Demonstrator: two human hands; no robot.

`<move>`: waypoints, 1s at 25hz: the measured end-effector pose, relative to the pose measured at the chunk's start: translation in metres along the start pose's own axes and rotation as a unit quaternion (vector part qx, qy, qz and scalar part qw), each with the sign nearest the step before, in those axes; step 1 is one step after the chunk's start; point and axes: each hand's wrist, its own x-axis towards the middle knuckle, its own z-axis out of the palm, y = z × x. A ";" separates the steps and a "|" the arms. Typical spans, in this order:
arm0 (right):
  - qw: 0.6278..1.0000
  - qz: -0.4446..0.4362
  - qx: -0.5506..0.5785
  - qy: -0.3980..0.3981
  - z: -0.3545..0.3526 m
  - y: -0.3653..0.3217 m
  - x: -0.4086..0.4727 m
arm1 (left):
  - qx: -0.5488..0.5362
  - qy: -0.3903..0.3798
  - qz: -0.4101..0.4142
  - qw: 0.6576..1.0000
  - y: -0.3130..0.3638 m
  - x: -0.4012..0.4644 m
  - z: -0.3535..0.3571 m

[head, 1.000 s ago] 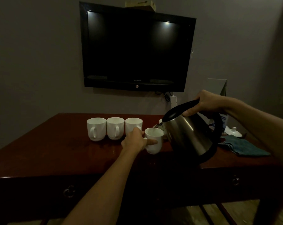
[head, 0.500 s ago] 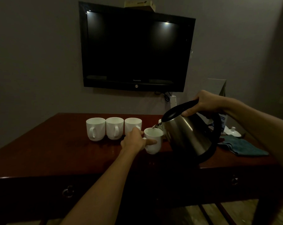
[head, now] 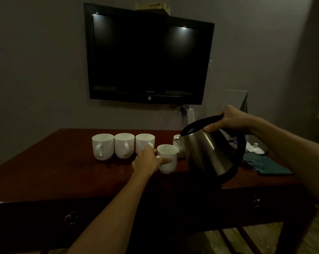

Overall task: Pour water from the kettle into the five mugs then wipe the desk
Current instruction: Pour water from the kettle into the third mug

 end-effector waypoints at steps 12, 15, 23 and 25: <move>0.960 0.005 0.224 0.166 0.052 0.070 -0.037 | 0.020 0.069 -0.057 0.996 0.023 -0.004 0.017; 0.963 -0.022 0.176 0.201 0.057 0.068 -0.037 | 0.017 0.090 -0.076 0.993 0.030 0.002 0.029; 0.957 -0.024 0.157 0.243 0.063 0.071 -0.036 | 0.017 0.140 -0.111 0.984 0.052 0.014 0.045; 0.957 -0.024 0.165 0.236 0.063 0.070 -0.036 | 0.020 0.149 -0.117 0.982 0.056 0.016 0.049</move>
